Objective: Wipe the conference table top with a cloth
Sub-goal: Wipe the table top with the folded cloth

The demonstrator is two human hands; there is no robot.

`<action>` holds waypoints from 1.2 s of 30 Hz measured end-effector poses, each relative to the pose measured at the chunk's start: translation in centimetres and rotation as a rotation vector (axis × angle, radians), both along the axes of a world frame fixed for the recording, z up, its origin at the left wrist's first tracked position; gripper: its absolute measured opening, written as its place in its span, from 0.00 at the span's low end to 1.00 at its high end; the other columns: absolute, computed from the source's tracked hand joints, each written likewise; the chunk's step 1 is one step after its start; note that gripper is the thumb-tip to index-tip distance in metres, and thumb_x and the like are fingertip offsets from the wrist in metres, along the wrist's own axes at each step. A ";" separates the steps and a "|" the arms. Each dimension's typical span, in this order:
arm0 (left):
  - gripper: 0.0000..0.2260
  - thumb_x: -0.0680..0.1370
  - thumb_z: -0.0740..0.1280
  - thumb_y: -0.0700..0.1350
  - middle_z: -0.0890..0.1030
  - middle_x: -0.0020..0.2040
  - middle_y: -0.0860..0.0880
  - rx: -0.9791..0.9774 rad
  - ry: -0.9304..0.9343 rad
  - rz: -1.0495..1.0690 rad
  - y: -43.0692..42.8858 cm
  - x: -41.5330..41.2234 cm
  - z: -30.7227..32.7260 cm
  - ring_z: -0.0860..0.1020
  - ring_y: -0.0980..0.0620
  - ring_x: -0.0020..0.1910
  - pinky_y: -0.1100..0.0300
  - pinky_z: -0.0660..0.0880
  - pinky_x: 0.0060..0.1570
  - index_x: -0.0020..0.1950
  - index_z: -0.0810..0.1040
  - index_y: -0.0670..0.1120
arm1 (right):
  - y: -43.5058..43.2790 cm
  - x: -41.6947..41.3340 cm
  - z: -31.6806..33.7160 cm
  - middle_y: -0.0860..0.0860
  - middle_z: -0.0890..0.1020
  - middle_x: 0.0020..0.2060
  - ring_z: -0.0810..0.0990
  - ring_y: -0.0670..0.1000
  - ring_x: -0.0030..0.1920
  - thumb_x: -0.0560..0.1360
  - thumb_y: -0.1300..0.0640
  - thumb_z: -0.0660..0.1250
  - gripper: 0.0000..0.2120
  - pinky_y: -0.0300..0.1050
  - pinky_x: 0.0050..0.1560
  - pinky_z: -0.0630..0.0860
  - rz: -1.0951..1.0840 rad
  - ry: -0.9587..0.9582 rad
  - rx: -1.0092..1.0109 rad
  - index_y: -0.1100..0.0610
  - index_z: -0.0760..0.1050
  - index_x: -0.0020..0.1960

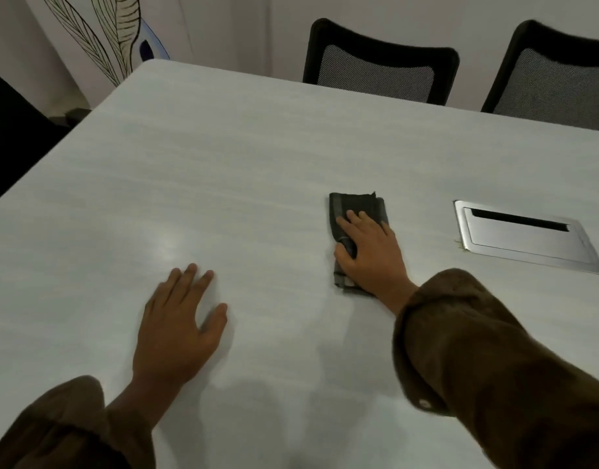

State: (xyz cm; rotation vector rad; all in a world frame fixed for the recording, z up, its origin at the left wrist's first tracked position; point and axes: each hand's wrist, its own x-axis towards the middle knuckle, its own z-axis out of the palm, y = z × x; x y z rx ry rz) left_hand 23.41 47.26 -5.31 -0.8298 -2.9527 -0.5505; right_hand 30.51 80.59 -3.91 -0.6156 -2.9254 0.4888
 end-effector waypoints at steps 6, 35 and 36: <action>0.29 0.76 0.56 0.60 0.68 0.75 0.47 0.017 0.001 -0.008 0.1 0.2 -0.1 0.62 0.47 0.77 0.47 0.59 0.74 0.74 0.70 0.48 | 6.1 -1.5 0.7 0.52 0.75 0.71 0.70 0.54 0.72 0.70 0.39 0.56 0.33 0.55 0.72 0.67 -0.009 0.088 -0.031 0.52 0.75 0.70; 0.33 0.78 0.50 0.69 0.63 0.78 0.48 -0.087 0.044 -0.611 -6.0 -6.5 0.1 0.61 0.47 0.77 0.54 0.54 0.72 0.78 0.62 0.53 | -20.4 -1.6 0.7 0.47 0.67 0.76 0.60 0.49 0.78 0.76 0.43 0.59 0.27 0.55 0.78 0.55 -0.104 0.049 -0.059 0.47 0.68 0.74; 0.31 0.79 0.50 0.68 0.65 0.77 0.49 -0.087 0.076 -0.608 -7.6 -8.8 0.0 0.64 0.47 0.76 0.54 0.56 0.71 0.77 0.64 0.54 | -20.7 -0.2 0.7 0.46 0.69 0.75 0.61 0.48 0.77 0.75 0.42 0.58 0.28 0.56 0.77 0.58 -0.059 0.067 -0.070 0.47 0.70 0.73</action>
